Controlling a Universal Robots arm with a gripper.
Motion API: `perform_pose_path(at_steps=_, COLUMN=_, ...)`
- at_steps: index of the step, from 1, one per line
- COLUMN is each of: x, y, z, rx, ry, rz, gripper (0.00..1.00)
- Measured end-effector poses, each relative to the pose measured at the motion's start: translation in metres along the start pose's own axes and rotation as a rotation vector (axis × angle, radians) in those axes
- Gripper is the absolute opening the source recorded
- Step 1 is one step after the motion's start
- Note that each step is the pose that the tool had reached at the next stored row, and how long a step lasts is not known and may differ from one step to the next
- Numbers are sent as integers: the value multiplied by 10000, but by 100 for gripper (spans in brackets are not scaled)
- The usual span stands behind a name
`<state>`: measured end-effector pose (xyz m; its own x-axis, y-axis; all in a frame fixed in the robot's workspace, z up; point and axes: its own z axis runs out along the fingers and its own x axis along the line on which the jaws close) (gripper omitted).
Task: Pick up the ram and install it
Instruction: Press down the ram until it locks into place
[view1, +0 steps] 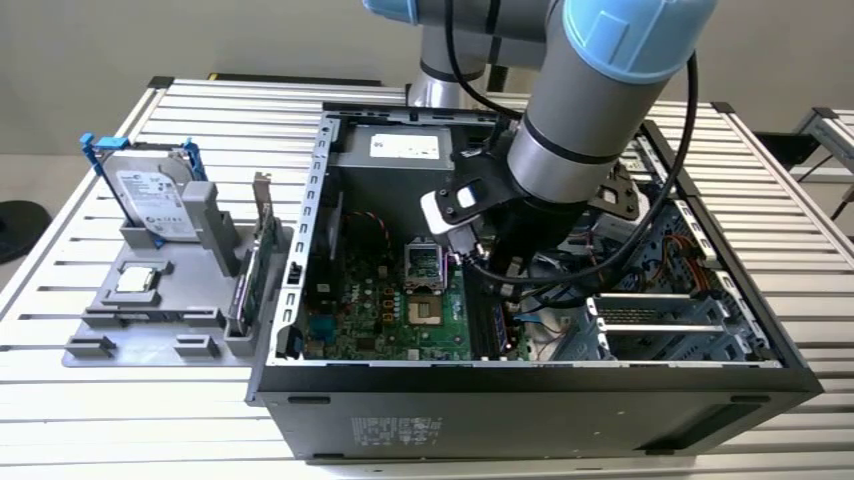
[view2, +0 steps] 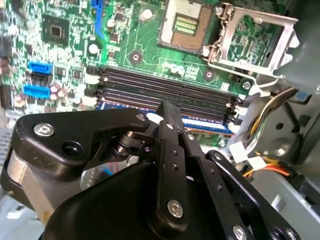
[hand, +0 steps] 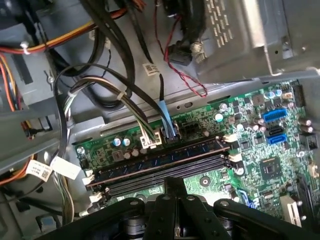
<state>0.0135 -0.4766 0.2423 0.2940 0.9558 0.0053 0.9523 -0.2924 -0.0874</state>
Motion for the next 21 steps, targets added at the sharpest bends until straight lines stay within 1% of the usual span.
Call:
perform_pose_path(at_steps=5, x=0, y=0, z=0, rx=-145, ry=20, rz=-791, gripper=0)
perform_pose_path(at_steps=8, x=0, y=0, z=1, rx=-194, ry=25, rz=-1302, gripper=0)
perform_pose_path(at_steps=9, x=0, y=-1, z=1, rx=-222, ry=28, rz=-1469, gripper=0)
perform_pose_path(at_steps=13, x=2, y=0, z=3, rx=-380, ry=34, rz=-2084, gripper=0)
perform_pose_path(at_steps=16, x=5, y=3, z=7, rx=-398, ry=37, rz=-2101, gripper=0)
perform_pose_path(at_steps=19, x=36, y=-2, z=61, rx=-410, ry=39, rz=-2102, gripper=0)
perform_pose_path(at_steps=20, x=47, y=-4, z=70, rx=-432, ry=39, rz=-2118, gripper=0)
perform_pose_path(at_steps=21, x=55, y=-5, z=77, rx=-496, ry=51, rz=-2153, gripper=0)
